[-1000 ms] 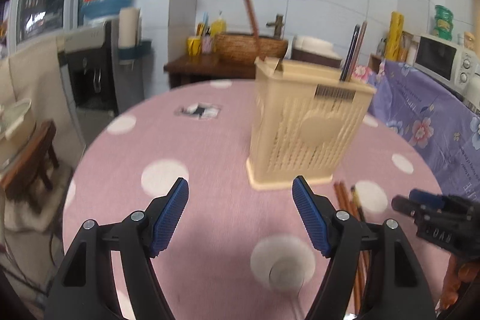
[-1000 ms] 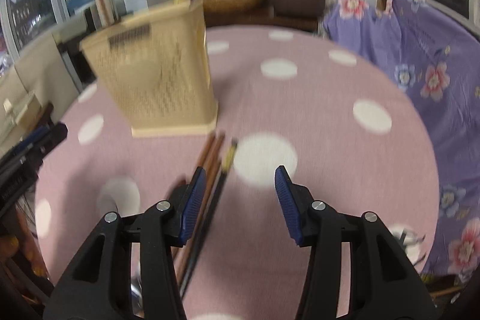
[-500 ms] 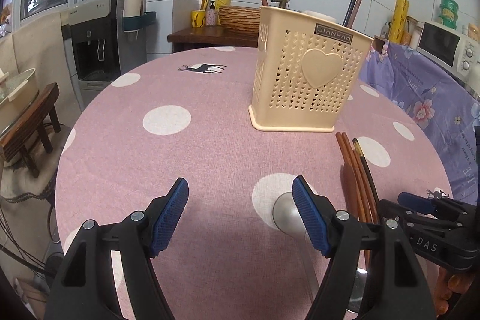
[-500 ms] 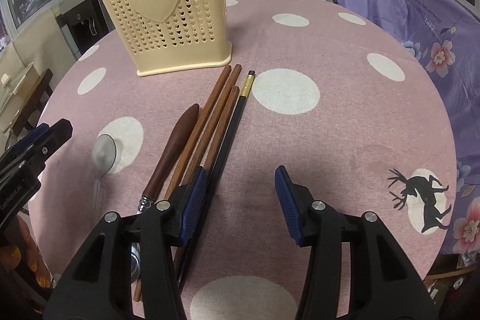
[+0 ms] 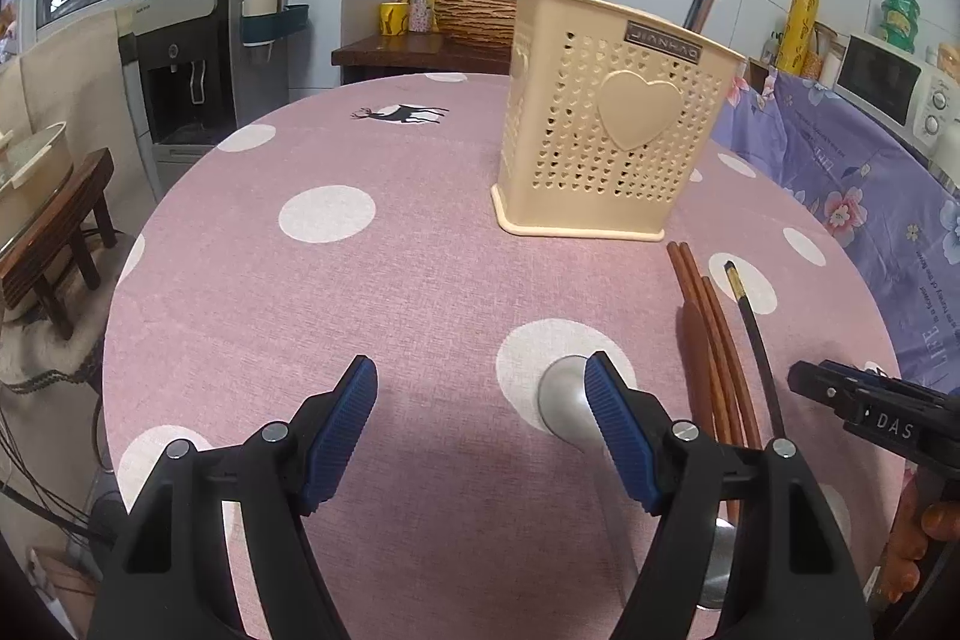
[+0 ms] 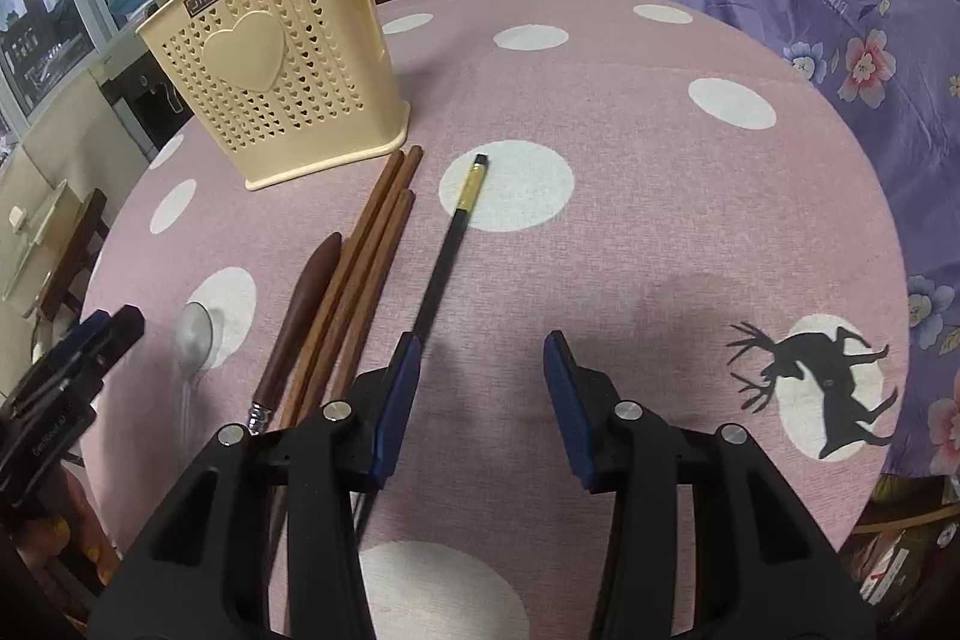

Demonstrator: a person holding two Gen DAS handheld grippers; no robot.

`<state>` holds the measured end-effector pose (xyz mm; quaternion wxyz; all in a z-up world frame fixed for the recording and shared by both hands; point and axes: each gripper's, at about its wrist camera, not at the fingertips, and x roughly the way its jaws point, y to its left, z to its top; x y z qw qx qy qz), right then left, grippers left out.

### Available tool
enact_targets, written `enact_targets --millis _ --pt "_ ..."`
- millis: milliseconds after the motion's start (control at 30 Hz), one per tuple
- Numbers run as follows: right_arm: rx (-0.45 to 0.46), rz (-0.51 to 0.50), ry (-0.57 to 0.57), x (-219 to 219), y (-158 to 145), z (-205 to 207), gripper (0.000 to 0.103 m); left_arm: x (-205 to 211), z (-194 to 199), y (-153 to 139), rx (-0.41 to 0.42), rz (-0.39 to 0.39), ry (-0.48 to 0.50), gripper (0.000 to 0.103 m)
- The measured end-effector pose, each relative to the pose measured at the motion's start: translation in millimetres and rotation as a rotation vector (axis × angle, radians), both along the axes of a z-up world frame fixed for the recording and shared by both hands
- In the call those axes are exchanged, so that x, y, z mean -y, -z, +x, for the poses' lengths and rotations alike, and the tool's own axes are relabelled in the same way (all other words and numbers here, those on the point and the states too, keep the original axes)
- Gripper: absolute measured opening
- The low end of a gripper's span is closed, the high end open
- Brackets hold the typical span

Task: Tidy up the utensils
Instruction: 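Move both open tools back over the remaining utensils, then close the left tool on a metal spoon while the right tool grasps a black gold-tipped chopstick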

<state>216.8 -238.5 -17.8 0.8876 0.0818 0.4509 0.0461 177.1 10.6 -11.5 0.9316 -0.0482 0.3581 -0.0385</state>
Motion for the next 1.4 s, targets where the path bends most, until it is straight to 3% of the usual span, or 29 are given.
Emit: enact_targets --millis 500,667,833,1133,1300,1400 --pt "0.033 0.000 0.007 -1.4 -0.3 -6.6 0.044 39.7 13.4 18.4 -0.153 0.063 0.070 0.059" --pt "0.038 0.004 0.007 0.2 -1.4 -7.7 0.044 51.1 16.7 18.9 -0.162 0.112 0.064 0.051" --pt "0.033 0.003 0.010 0.6 0.0 -6.0 0.044 57.0 20.8 18.8 -0.155 0.145 0.059 0.037" --pt "0.008 0.032 -0.004 0.2 0.8 14.2 0.044 52.5 35.9 15.2 -0.149 0.114 0.099 0.037" --pt "-0.012 0.019 -0.007 -6.1 1.0 40.8 0.041 42.7 43.4 -2.4 -0.077 0.084 0.089 0.037" --pt "-0.031 -0.014 0.000 -12.8 2.9 57.3 0.034 37.7 48.3 -15.5 -0.024 0.067 0.081 0.037"
